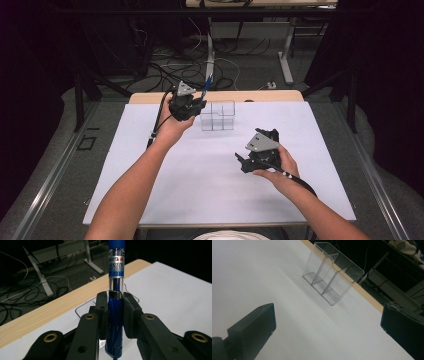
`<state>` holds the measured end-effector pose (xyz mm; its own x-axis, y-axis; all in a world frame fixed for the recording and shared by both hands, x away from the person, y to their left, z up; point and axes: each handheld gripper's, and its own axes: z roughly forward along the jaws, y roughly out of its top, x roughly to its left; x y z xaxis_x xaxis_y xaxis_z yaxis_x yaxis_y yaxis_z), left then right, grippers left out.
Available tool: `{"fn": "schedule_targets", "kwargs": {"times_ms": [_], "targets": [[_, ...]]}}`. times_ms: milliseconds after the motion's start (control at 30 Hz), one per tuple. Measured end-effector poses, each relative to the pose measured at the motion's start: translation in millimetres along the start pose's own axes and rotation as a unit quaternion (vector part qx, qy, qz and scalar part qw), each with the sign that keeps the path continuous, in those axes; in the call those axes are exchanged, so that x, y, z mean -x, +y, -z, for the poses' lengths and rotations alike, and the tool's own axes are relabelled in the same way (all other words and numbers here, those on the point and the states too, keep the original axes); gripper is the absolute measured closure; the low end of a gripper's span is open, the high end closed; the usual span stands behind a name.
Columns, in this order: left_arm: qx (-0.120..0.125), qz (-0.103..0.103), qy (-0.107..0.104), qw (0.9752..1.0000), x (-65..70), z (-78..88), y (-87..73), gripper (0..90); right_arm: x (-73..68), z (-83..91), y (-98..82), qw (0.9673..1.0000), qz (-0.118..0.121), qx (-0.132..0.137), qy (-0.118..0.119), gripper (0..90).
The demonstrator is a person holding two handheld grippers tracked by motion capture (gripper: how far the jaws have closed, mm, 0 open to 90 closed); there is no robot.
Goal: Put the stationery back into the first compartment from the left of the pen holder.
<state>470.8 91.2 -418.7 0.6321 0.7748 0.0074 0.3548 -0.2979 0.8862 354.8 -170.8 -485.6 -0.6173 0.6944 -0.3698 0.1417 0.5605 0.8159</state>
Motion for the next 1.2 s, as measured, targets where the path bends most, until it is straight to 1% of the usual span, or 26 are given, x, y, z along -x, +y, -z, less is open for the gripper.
{"fn": "schedule_targets", "kwargs": {"times_ms": [67,100,167,200,300,367,400,433,467,500,533,667,733,833,867,900,933,1067,1100,1200], "targets": [[0.009,0.005,0.006,0.9999,-0.8,-4.1,1.1,77.0,2.1,0.1,-3.3,0.9997,-0.023,0.001,0.003,0.0],[0.016,0.008,0.009,0.9998,-1.0,-6.2,1.6,77.0,3.3,-0.6,-5.5,0.9992,-0.04,0.004,0.003,0.0],[0.024,0.012,0.015,0.9995,-1.8,-9.4,3.4,77.1,5.1,-0.9,-8.6,0.998,-0.063,0.005,0.005,0.0],[0.028,0.011,0.018,0.9994,-2.2,-11.2,4.5,77.1,6.5,-1.3,-10.0,0.9975,-0.07,0.005,0.009,0.0],[0.038,0.015,0.028,0.9988,-3.9,-15.9,6.7,77.1,9.8,-1.1,-13.8,0.9957,-0.092,0.009,0.01,0.0],[0.045,0.019,0.029,0.9984,-6.1,-19.4,7.2,77.2,11.3,-0.1,-15.4,0.9938,-0.11,0.007,0.01,0.0],[0.046,0.019,0.032,0.9982,-6.8,-20.6,7.3,77.2,12.6,0.0,-16.2,0.9924,-0.122,0.012,0.008,0.0],[0.049,0.023,0.035,0.9979,-8.0,-22.7,7.1,77.2,13.9,0.2,-16.6,0.9918,-0.126,0.014,0.012,0.0],[0.054,0.025,0.034,0.9976,-9.0,-24.4,6.8,77.2,14.7,1.5,-16.8,0.9899,-0.14,0.014,0.012,0.0],[0.055,0.026,0.036,0.9975,-9.9,-25.7,6.5,77.3,15.6,1.3,-17.4,0.9891,-0.145,0.022,0.013,0.0],[0.056,0.027,0.038,0.9973,-11.0,-27.1,6.1,77.3,16.2,1.8,-17.8,0.9885,-0.149,0.024,0.009,0.0],[0.064,0.032,0.041,0.9966,-15.6,-32.8,3.6,77.3,17.5,1.5,-20.9,0.9872,-0.157,0.024,0.008,0.0],[0.065,0.033,0.041,0.9965,-17.4,-35.2,2.6,77.3,18.6,1.0,-22.2,0.988,-0.152,0.023,0.009,0.0],[0.062,0.034,0.039,0.9967,-18.6,-39.0,0.5,77.4,17.2,0.7,-23.3,0.9875,-0.156,0.023,0.011,0.0],[0.062,0.032,0.039,0.9968,-19.0,-40.3,-0.1,77.4,17.3,1.0,-23.6,0.9884,-0.15,0.023,0.009,0.0],[0.061,0.033,0.039,0.9968,-19.4,-41.5,-0.6,77.4,15.7,1.2,-23.9,0.9878,-0.154,0.021,0.013,0.0],[0.062,0.034,0.04,0.9967,-20.1,-42.7,-1.0,77.4,15.5,0.6,-24.6,0.9887,-0.148,0.022,0.013,0.0],[0.065,0.042,0.039,0.9963,-23.1,-47.3,-3.5,77.5,12.5,-0.6,-25.4,0.9886,-0.149,0.017,0.015,0.0],[0.065,0.044,0.04,0.9961,-23.7,-48.5,-4.4,77.5,12.8,-0.9,-25.6,0.9893,-0.144,0.018,0.017,0.0],[0.067,0.05,0.039,0.9958,-25.5,-52.4,-7.4,77.5,10.9,-1.2,-25.6,0.9888,-0.147,0.017,0.017,0.0]]}}
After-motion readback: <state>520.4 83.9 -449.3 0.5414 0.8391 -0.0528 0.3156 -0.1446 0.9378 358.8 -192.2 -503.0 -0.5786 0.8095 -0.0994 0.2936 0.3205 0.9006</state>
